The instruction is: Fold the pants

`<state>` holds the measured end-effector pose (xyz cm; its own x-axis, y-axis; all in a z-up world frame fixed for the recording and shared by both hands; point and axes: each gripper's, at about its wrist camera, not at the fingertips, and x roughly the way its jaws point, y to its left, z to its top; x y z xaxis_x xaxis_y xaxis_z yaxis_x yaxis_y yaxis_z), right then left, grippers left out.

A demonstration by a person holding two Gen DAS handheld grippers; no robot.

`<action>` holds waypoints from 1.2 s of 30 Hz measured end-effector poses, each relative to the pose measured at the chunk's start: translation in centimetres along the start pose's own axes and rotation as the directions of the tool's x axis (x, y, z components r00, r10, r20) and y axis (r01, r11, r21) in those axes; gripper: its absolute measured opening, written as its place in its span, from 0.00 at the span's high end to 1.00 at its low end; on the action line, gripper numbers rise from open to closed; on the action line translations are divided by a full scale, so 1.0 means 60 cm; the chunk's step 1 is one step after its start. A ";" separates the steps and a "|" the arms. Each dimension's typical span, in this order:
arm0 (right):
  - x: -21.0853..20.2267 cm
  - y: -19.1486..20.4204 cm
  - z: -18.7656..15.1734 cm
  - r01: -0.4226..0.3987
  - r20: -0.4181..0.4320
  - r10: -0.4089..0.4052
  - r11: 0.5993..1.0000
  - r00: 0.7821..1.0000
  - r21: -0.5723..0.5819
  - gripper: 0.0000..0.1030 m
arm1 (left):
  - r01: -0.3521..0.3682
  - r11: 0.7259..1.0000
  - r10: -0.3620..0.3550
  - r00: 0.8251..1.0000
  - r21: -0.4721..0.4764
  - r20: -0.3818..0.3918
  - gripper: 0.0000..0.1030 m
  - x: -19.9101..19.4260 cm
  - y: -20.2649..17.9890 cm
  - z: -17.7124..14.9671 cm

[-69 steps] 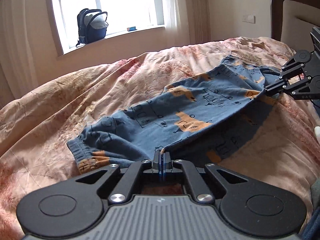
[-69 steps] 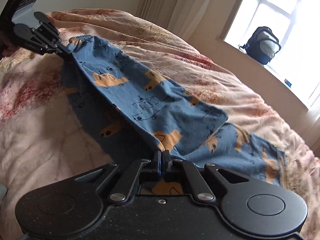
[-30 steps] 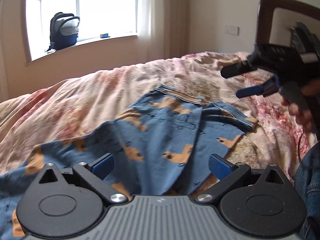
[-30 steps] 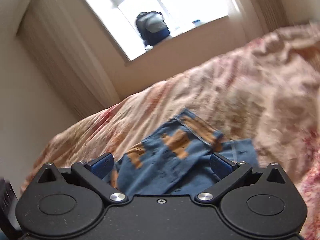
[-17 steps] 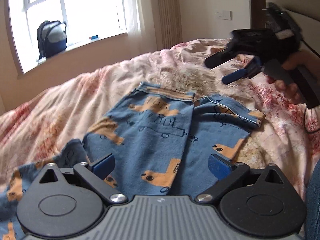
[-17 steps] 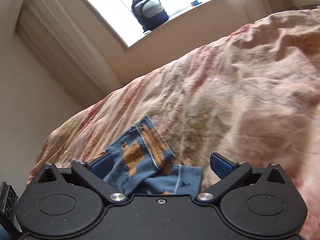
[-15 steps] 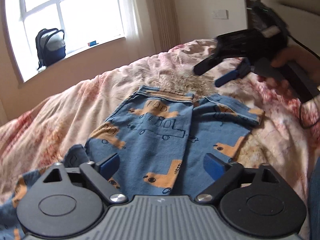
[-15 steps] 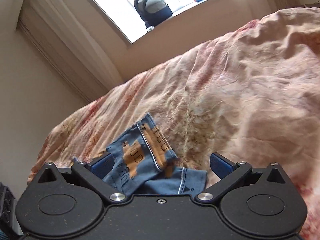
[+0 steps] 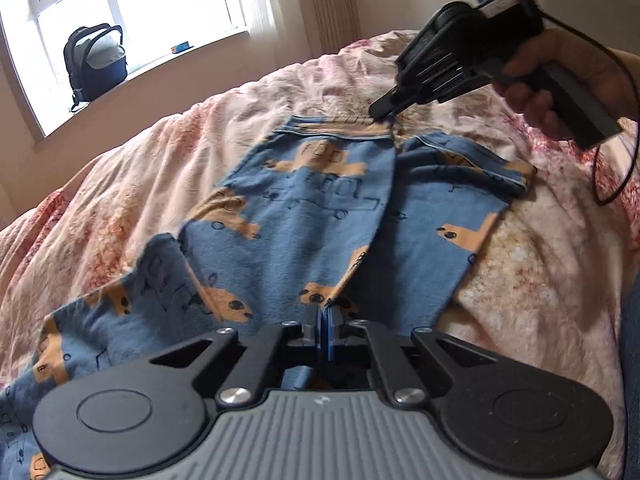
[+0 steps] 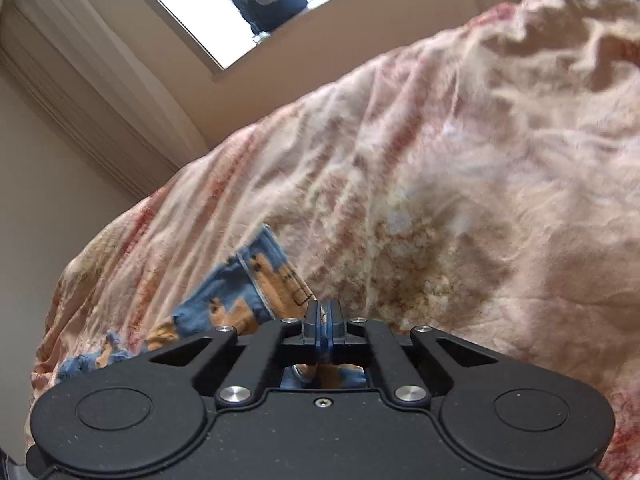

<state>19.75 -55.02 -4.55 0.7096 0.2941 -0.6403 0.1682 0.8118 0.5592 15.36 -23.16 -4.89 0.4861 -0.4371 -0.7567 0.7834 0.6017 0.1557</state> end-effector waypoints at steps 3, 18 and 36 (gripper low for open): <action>-0.052 0.017 0.005 -0.037 0.042 0.038 0.999 0.998 -0.030 0.98 | 0.033 0.998 -0.032 0.999 -0.059 0.024 0.99 -0.017 0.020 0.005; -0.194 0.015 -0.113 0.029 0.014 -0.027 0.986 1.000 -0.165 0.99 | 0.130 0.989 -0.131 0.991 0.067 0.002 0.99 -0.041 -0.022 -0.030; -0.187 -0.020 -0.191 0.129 0.057 -0.117 0.944 0.991 -0.302 0.43 | 0.264 0.962 -0.262 0.964 -0.066 0.038 0.08 -0.036 0.017 0.057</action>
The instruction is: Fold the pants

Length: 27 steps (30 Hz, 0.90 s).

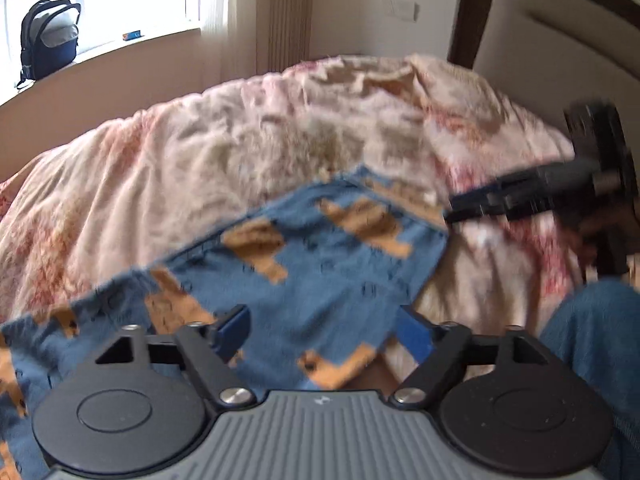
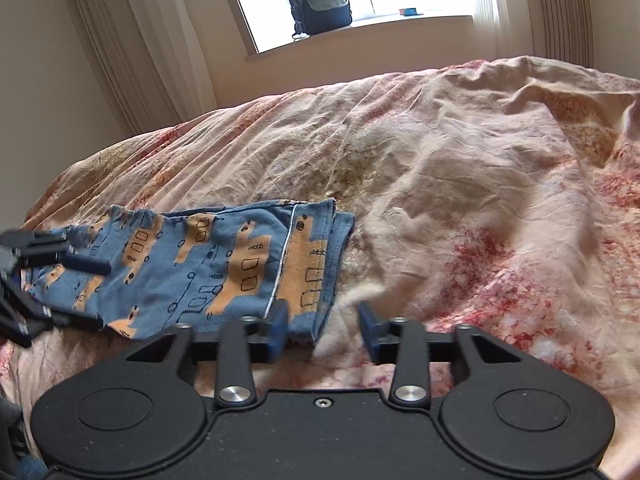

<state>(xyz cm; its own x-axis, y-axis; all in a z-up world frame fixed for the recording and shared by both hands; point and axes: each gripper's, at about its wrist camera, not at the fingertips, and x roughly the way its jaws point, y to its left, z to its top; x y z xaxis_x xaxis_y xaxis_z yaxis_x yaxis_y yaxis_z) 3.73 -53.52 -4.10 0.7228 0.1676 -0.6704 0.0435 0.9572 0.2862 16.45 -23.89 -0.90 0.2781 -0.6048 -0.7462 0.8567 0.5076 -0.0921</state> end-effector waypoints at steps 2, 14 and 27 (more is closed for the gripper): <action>-0.005 -0.001 -0.009 -0.007 0.018 0.007 1.000 1.000 -0.009 0.29 | -0.019 1.000 0.019 0.999 -0.006 0.041 0.00 0.018 0.005 0.034; 0.021 -0.022 -0.031 -0.129 0.038 0.127 0.990 0.991 0.059 0.29 | 0.125 0.950 -0.090 0.987 0.287 -0.130 0.11 0.242 -0.015 0.198; 0.036 -0.048 -0.023 -0.193 0.062 0.183 0.952 0.981 0.238 0.35 | 0.287 0.947 -0.244 0.934 0.142 -0.259 0.34 0.322 -0.005 0.228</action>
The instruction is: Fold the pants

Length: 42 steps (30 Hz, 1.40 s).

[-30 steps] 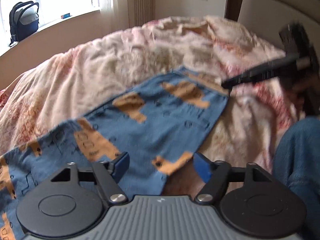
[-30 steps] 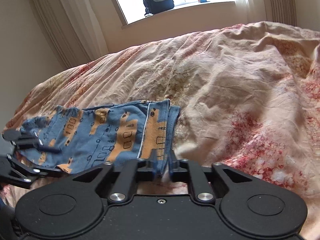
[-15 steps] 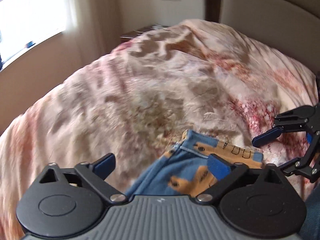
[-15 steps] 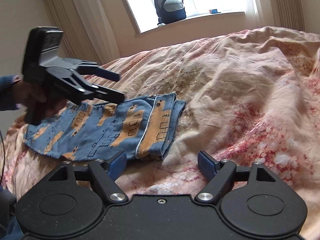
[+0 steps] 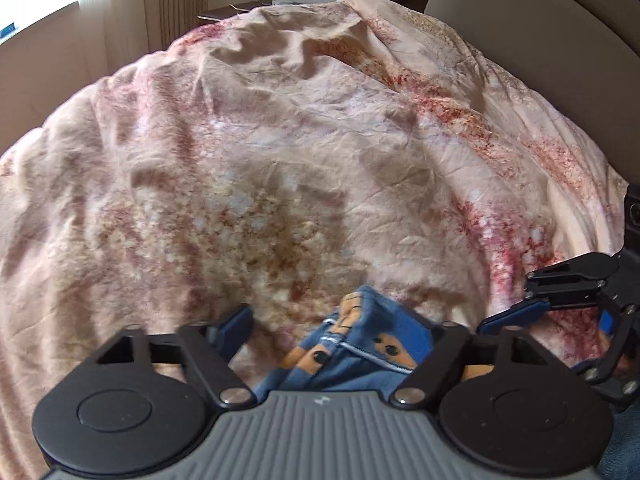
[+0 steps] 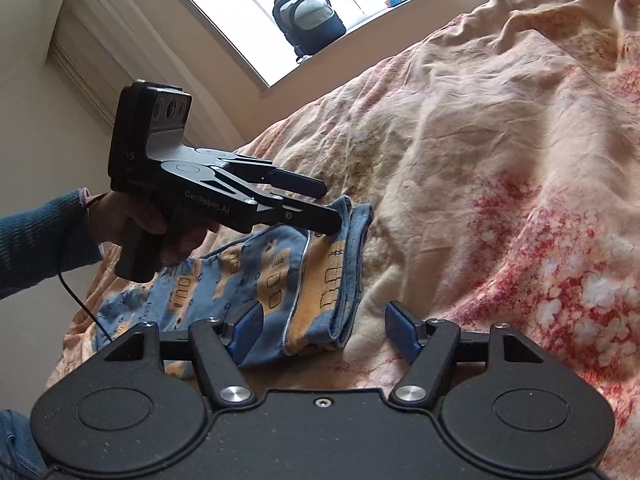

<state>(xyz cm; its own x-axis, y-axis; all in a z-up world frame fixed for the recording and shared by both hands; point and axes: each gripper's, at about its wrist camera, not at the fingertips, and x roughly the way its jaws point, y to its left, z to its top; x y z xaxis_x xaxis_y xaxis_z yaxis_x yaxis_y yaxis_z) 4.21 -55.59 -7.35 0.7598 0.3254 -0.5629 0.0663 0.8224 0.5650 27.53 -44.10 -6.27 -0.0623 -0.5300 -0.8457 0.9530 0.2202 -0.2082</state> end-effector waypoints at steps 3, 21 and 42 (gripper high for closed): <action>0.004 0.013 -0.006 0.043 0.005 -0.043 0.998 0.999 -0.052 0.54 | 0.024 1.000 -0.024 1.000 -0.004 -0.014 0.65 0.004 -0.014 0.003; -0.016 0.000 -0.025 0.043 0.038 -0.041 0.998 0.998 -0.041 0.68 | -0.064 0.992 0.061 0.998 0.107 0.035 0.28 0.000 -0.060 0.016; -0.017 0.029 0.000 0.055 0.076 -0.046 0.991 0.996 -0.123 0.91 | 0.057 0.995 -0.058 0.998 -0.078 -0.019 0.86 -0.040 -0.014 0.014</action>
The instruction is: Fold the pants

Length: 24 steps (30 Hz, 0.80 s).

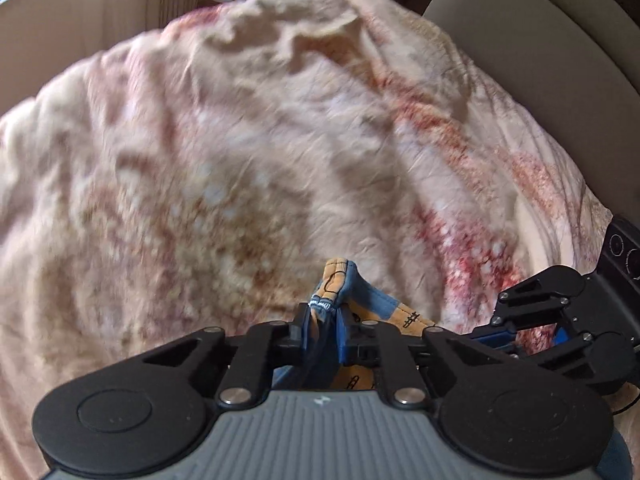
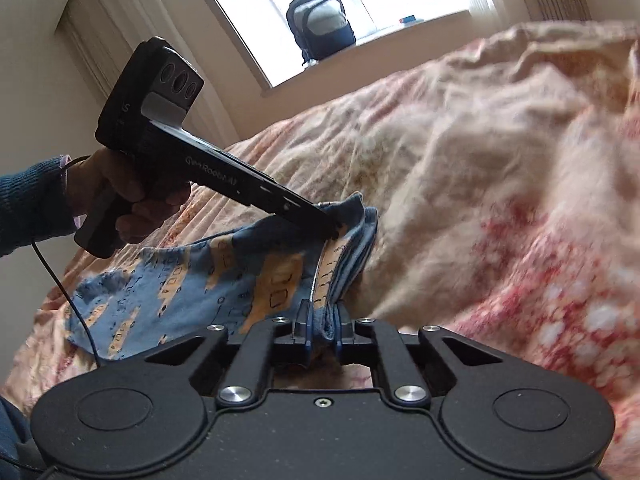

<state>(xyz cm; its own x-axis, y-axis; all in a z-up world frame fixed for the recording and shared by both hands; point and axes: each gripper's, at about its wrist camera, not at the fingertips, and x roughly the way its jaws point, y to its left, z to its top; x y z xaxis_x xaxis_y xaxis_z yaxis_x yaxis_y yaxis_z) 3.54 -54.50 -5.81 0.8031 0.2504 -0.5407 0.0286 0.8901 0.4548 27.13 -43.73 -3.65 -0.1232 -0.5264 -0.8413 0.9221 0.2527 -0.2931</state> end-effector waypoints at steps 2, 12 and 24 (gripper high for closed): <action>-0.015 0.004 0.003 0.025 0.031 -0.025 1.000 0.999 -0.016 0.91 | 0.005 1.000 -0.005 0.999 0.000 0.050 0.86 -0.008 -0.004 0.004; 0.006 0.013 -0.001 0.162 -0.031 -0.168 0.974 0.985 -0.158 0.61 | -0.116 0.985 0.145 0.961 -0.131 0.235 0.21 -0.017 0.008 -0.040; 0.134 0.154 0.022 0.032 -0.095 -0.093 0.861 0.991 -0.508 0.30 | -0.481 0.785 0.597 0.755 -0.391 0.270 0.04 -0.182 0.020 -0.383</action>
<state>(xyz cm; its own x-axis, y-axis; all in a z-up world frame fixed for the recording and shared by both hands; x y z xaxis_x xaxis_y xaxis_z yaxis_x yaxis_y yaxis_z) 11.04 -44.74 -5.02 0.7368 0.2016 -0.6453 -0.2521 0.9676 0.0143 21.13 -19.00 -5.26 0.5568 -0.4660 -0.6877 0.6393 0.7690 -0.0035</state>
